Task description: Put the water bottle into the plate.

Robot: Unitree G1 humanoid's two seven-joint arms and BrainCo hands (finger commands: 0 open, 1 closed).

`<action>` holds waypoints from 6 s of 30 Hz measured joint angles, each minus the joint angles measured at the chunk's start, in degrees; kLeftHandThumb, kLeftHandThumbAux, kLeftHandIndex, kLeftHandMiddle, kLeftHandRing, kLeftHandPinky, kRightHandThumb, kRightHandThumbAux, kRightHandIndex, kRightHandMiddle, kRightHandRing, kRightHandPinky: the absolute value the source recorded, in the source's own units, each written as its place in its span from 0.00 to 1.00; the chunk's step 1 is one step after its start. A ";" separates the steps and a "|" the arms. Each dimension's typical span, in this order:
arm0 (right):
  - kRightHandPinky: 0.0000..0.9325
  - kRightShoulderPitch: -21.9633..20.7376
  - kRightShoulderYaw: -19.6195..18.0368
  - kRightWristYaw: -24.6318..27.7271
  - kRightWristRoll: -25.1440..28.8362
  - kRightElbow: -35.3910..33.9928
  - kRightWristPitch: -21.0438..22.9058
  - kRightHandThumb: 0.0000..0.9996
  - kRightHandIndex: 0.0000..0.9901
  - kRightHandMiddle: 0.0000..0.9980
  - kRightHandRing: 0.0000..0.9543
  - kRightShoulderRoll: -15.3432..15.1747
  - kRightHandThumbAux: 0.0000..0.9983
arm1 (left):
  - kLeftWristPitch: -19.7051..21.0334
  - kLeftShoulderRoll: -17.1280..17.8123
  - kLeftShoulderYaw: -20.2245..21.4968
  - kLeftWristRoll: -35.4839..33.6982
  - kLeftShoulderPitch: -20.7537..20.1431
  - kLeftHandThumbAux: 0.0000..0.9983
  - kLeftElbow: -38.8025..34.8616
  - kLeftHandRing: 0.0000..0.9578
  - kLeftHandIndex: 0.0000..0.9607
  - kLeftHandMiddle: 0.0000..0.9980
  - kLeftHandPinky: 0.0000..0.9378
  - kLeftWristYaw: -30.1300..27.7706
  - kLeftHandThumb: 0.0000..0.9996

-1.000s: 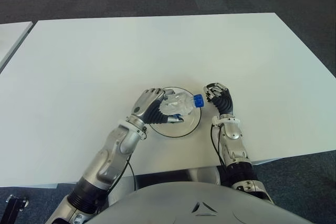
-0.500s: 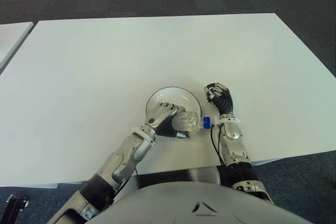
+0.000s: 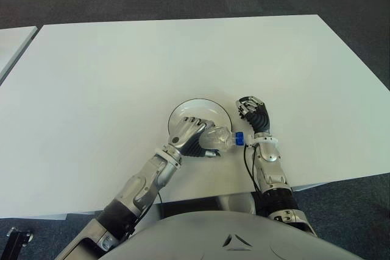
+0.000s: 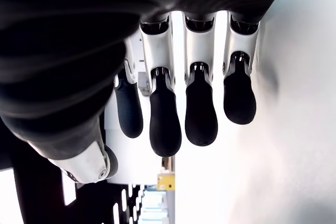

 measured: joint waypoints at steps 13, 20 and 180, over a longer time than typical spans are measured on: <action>0.72 0.04 -0.06 0.18 0.06 0.05 -0.33 0.71 0.44 0.69 0.71 0.03 0.73 | 5.11 -2.62 2.29 -0.13 -0.44 0.67 1.70 0.88 0.41 0.54 0.89 3.21 0.85; 0.73 0.08 -0.15 0.21 0.11 0.01 -0.33 0.71 0.44 0.69 0.71 0.15 0.73 | 5.63 -3.13 3.09 -0.09 -0.58 0.66 3.72 0.81 0.43 0.57 0.79 7.71 0.85; 0.74 0.27 -0.74 1.03 -0.26 -0.09 -0.19 0.71 0.44 0.70 0.72 -0.10 0.73 | -8.64 -11.21 37.93 -51.28 0.80 0.72 19.27 0.88 0.46 0.84 0.91 -7.13 0.70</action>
